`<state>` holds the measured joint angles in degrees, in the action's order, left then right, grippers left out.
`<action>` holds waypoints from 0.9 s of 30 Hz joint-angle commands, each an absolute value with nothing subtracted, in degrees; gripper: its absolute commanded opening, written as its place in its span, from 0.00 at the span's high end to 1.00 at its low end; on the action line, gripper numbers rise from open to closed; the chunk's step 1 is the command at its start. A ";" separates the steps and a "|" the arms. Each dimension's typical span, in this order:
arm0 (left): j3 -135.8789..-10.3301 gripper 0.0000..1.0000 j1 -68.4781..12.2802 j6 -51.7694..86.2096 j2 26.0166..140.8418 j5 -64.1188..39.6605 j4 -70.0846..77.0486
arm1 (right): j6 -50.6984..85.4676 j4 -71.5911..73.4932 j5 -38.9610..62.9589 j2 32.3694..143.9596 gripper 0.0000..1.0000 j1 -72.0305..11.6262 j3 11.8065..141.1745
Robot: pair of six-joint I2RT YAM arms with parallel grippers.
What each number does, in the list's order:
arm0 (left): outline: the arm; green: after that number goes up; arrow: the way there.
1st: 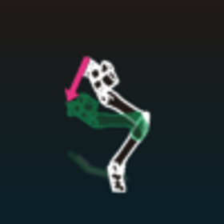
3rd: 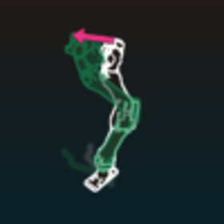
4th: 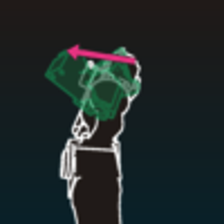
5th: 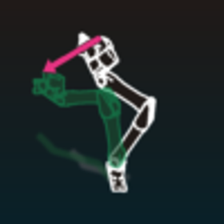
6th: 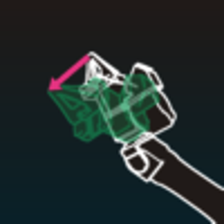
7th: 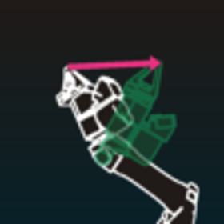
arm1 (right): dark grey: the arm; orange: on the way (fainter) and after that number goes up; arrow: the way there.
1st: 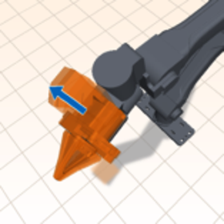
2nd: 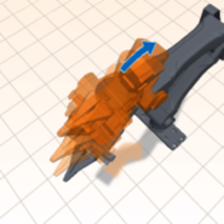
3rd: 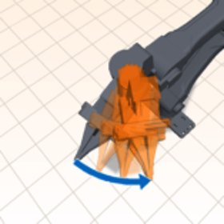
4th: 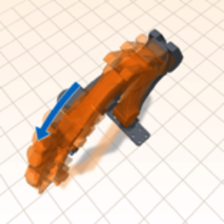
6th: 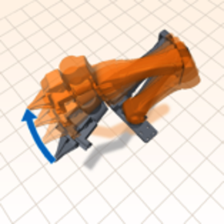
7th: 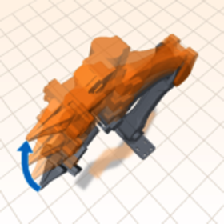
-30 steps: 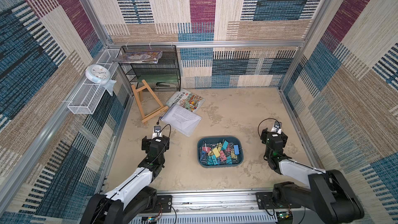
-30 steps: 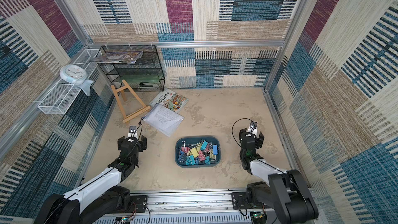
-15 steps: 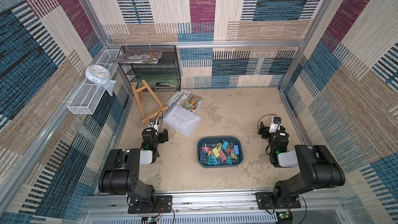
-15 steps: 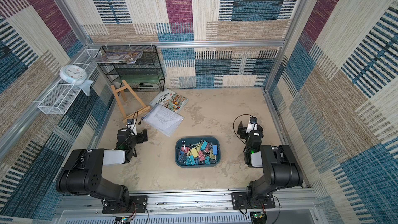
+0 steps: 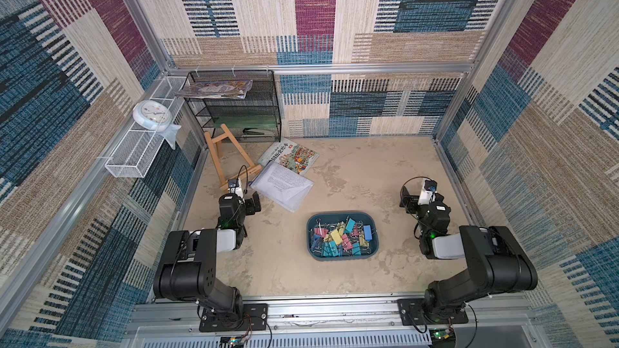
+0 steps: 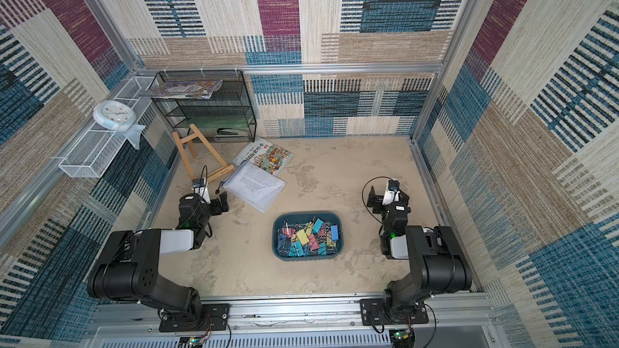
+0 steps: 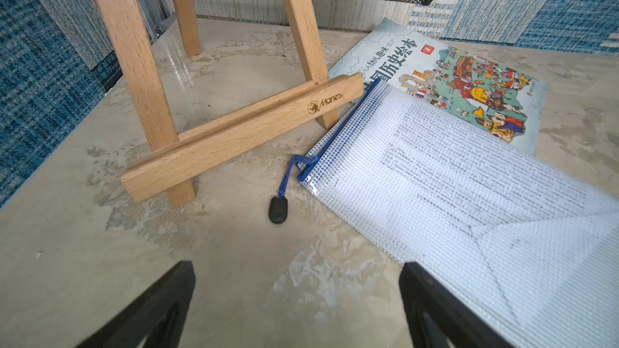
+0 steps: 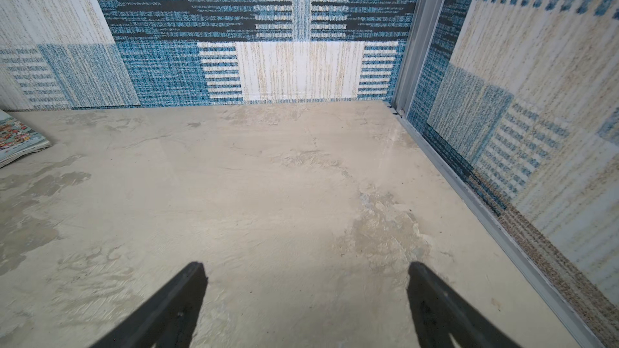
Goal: Put the binder clips in the storage box
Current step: Reset both arms
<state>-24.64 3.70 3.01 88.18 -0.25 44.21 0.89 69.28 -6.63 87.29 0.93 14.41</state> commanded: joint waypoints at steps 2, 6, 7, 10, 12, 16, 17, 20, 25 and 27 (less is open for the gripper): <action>-24.88 0.01 3.78 3.25 87.92 -0.56 44.66 | 0.62 69.65 -5.43 87.02 0.00 0.91 14.44; -24.88 0.01 3.78 3.25 87.97 -0.53 44.77 | 0.52 69.52 -5.45 87.01 0.00 0.91 14.50; -24.82 0.01 3.78 3.25 88.06 -0.61 44.99 | 0.53 69.51 -5.44 87.01 0.00 0.92 14.50; -23.98 0.01 3.78 2.97 87.59 -1.32 46.05 | 0.31 71.21 -5.23 86.62 0.00 0.90 13.46; -20.06 0.01 3.85 3.43 86.66 -0.04 52.40 | -0.34 84.48 -3.23 83.34 0.00 0.93 5.36; -14.74 0.00 3.87 3.23 87.34 -0.99 63.28 | 1.27 83.38 -7.89 83.69 0.00 0.96 4.86; -16.78 0.00 3.87 2.20 87.45 -3.75 59.88 | 2.58 76.90 -9.81 86.72 0.00 0.88 10.09; -24.23 0.01 4.59 1.17 87.70 -8.65 45.36 | 1.49 75.56 -10.31 85.31 0.01 0.00 10.21; -24.79 0.01 4.49 3.87 88.13 -1.20 45.17 | 2.93 72.35 -13.47 86.99 0.01 -0.09 12.90; -24.57 0.00 4.22 3.65 88.26 -1.05 45.87 | 3.02 72.54 -13.70 87.21 0.01 0.00 13.16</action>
<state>-24.16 4.45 3.03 88.03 -2.76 47.48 2.20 73.73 -12.23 87.26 0.05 12.91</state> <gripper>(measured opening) 0.994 0.994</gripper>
